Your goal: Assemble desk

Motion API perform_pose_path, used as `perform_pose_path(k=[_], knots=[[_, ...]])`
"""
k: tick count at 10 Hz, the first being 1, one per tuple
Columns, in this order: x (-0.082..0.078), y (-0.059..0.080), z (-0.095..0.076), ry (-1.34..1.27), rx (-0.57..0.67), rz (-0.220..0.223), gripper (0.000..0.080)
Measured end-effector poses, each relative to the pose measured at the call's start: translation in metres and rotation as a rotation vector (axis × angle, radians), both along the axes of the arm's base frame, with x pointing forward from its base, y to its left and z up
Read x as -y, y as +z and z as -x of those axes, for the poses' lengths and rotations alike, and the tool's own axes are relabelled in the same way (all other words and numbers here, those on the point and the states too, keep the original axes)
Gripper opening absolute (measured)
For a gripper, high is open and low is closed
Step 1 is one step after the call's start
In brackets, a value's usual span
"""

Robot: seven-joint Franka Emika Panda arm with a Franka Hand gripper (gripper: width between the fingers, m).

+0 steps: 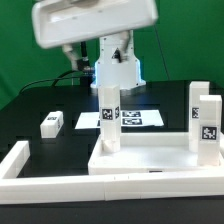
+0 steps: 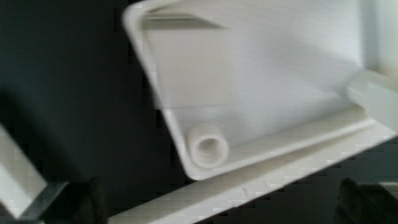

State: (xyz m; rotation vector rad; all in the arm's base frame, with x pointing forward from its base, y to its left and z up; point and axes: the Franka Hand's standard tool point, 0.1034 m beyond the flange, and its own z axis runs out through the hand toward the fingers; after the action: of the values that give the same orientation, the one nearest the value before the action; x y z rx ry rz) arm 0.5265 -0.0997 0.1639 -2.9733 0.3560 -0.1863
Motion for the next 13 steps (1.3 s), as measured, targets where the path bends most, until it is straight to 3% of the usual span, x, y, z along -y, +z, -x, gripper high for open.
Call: perform_pose_path(k=[2, 5, 6, 8, 11, 13], knots=[[0.015, -0.009, 0.006, 0.127, 0.001, 0.026, 0.0649], [0.012, -0.010, 0.007, 0.134, -0.017, 0.017, 0.0649], [0.013, -0.017, 0.014, 0.149, -0.055, 0.003, 0.0649], [0.044, -0.046, 0.040, 0.167, -0.212, -0.034, 0.0649], [0.073, -0.081, 0.070, 0.171, -0.405, -0.060, 0.0649], [0.072, -0.085, 0.070, 0.181, -0.497, -0.099, 0.0649]])
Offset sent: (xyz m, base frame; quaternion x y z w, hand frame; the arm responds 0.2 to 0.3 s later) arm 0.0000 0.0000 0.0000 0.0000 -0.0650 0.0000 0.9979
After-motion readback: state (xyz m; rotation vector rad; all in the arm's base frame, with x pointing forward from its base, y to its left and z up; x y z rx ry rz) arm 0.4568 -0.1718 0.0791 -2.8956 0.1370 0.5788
